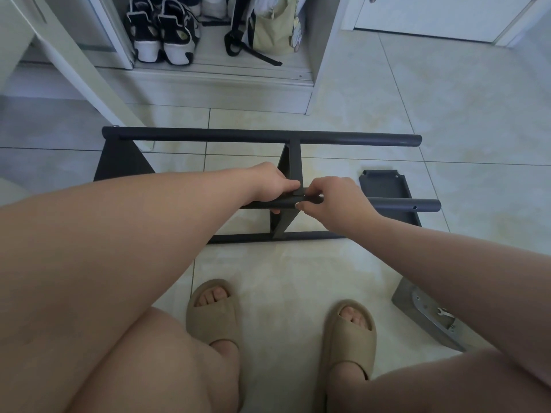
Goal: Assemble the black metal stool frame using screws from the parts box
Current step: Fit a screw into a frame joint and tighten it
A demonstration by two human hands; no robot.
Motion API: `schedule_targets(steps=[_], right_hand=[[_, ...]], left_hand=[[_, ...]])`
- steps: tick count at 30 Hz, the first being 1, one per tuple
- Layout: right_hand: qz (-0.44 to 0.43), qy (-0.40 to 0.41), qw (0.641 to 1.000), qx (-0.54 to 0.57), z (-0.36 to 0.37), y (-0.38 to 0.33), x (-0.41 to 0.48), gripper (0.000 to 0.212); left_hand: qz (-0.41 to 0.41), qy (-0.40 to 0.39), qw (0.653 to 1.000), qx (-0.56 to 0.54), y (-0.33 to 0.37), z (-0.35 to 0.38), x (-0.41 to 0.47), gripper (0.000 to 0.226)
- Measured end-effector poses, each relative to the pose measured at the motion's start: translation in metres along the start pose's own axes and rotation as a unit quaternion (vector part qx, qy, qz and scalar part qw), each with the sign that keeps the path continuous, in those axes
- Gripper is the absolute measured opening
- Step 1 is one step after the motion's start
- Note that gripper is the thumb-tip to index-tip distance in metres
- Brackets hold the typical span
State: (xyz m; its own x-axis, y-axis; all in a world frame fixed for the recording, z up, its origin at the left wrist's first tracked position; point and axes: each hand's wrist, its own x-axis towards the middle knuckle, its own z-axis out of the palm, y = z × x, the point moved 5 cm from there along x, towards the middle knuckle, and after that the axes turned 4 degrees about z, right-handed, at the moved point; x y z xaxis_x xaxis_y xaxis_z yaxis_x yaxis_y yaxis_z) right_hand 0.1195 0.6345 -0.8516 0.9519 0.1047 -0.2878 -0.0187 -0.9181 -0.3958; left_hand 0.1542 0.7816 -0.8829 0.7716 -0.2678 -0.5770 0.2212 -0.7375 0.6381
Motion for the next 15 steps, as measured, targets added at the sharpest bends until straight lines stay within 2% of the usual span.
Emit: schedule_targets(steps=[3,5,8,11,15], right_hand=[[-0.026,-0.008,1.000,-0.009,0.000,-0.001,-0.006,0.028],[-0.046,-0.019,0.999,0.010,-0.005,0.003,-0.014,0.032],[-0.069,-0.025,0.997,0.002,-0.017,0.020,-0.031,0.037],[-0.062,-0.023,0.996,-0.053,-0.031,0.051,-0.052,0.048],[-0.027,-0.032,0.989,-0.142,-0.048,0.107,-0.088,0.058]], left_hand=[[0.013,0.049,0.999,0.010,0.005,0.002,-0.003,0.046],[0.018,0.104,0.993,0.061,0.009,0.000,-0.008,0.040],[0.042,0.180,0.969,0.163,0.020,-0.008,-0.020,0.047],[0.132,0.229,0.937,0.229,0.045,-0.009,-0.031,0.043],[0.260,0.201,0.901,0.282,0.093,0.021,-0.044,0.034]])
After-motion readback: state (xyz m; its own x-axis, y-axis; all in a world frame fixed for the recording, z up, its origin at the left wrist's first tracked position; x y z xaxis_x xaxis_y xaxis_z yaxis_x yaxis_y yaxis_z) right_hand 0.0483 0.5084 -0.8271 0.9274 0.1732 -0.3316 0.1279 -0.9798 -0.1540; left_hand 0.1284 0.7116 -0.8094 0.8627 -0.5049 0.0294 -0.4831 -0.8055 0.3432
